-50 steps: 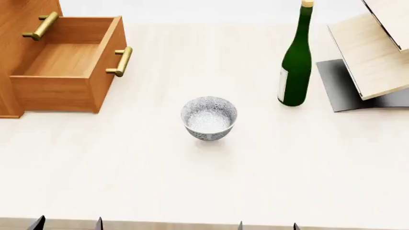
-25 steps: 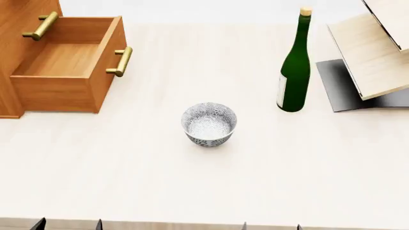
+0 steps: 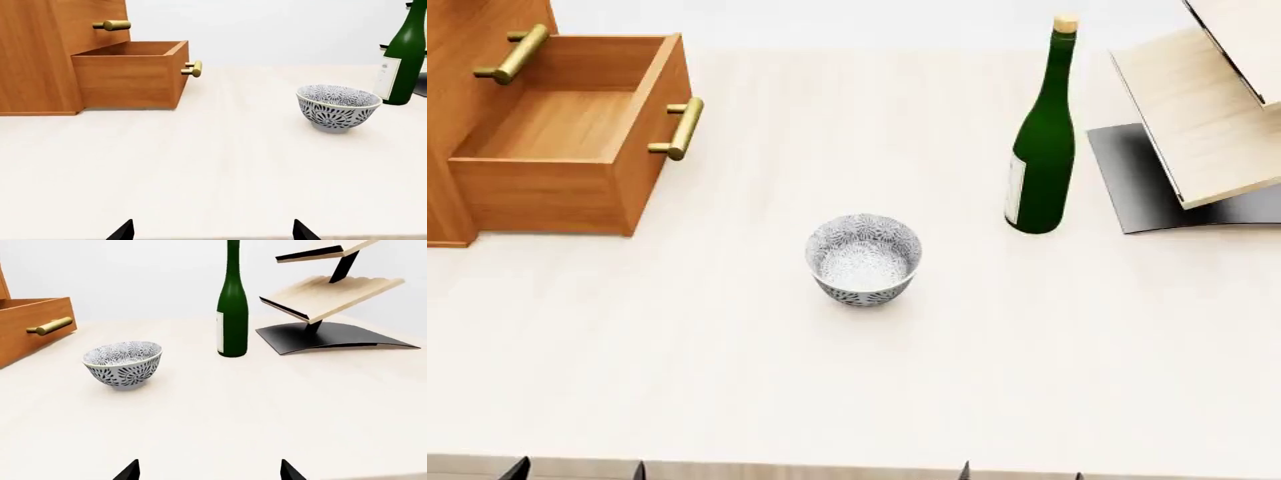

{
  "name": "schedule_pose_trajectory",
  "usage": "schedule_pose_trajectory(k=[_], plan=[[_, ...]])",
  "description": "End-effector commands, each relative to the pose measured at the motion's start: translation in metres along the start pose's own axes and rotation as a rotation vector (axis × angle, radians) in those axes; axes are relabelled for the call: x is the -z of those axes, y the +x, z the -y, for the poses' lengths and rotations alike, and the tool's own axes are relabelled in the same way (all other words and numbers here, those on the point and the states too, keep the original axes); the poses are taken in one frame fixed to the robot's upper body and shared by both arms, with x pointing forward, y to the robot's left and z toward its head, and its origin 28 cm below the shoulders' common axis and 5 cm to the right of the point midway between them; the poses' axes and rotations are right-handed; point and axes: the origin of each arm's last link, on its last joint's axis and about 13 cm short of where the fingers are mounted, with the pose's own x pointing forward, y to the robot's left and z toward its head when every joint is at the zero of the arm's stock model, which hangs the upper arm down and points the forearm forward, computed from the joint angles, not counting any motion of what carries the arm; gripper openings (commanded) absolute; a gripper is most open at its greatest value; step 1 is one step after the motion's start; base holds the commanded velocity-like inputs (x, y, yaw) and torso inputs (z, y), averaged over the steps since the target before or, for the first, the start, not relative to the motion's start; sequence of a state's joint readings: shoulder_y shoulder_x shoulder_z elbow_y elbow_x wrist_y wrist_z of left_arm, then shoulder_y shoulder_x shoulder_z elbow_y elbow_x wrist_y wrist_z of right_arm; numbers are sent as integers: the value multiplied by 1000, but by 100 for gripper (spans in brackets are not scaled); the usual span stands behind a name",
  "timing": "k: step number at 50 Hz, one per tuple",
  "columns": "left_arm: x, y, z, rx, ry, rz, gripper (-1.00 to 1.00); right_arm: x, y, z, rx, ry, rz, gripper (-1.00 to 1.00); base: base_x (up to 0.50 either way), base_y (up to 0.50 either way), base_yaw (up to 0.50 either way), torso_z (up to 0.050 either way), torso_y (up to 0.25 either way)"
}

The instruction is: Close the bottom drawer of the cabinet.

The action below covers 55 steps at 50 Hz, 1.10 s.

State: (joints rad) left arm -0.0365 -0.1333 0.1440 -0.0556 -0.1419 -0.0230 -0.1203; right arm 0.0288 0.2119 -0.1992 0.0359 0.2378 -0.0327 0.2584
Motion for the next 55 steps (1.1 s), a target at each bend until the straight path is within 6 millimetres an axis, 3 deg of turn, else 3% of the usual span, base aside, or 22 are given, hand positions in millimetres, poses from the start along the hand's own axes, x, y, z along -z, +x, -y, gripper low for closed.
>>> schedule_pose_trajectory(k=[1,55], plan=[[3,0,1,13,-7,2,100,4,3,3,37,37,20,100,0,0,0,0,0],[3,-1,3,37,-5,3,100,4,2,1,-15,51,63,100,0,0,0,0,0]])
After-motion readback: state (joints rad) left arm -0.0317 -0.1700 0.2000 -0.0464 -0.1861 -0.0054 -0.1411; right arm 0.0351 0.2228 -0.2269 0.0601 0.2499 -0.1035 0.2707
